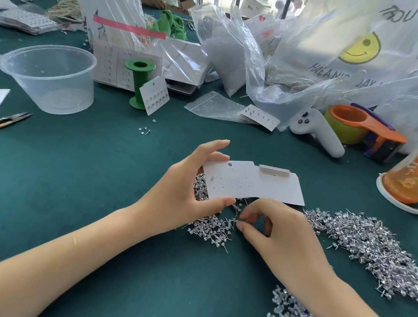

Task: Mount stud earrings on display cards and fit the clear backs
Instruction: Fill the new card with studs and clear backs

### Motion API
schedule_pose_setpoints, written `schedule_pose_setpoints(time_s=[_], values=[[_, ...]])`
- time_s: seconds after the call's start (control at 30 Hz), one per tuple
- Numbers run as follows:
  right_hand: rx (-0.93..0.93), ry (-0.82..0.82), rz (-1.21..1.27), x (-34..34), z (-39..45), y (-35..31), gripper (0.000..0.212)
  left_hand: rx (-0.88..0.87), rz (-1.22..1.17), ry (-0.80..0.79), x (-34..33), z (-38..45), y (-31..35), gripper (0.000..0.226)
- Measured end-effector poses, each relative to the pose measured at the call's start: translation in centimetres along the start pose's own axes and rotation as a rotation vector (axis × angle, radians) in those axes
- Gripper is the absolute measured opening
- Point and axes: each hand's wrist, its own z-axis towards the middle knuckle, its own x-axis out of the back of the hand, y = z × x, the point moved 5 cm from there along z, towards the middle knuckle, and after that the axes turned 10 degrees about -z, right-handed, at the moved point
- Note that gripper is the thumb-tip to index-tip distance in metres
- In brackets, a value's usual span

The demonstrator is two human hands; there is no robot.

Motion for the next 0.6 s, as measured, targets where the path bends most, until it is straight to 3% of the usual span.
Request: schedule_pose_setpoints(time_s=[0.27,0.43,0.6], values=[[0.016,0.000,0.003,0.2,0.0,-0.6,0.009,-0.009,0.010,-0.014,0.0,0.0,0.0,0.081],[0.082,0.148,0.366,3.4,-0.1,-1.3,0.022,-0.021,0.038,-0.064,-0.2,-0.2,0.4,0.083],[0.113,0.230,0.228,4.3,0.8,-2.1,0.022,-0.027,0.039,-0.139,-1.1,-0.8,0.9,0.086]])
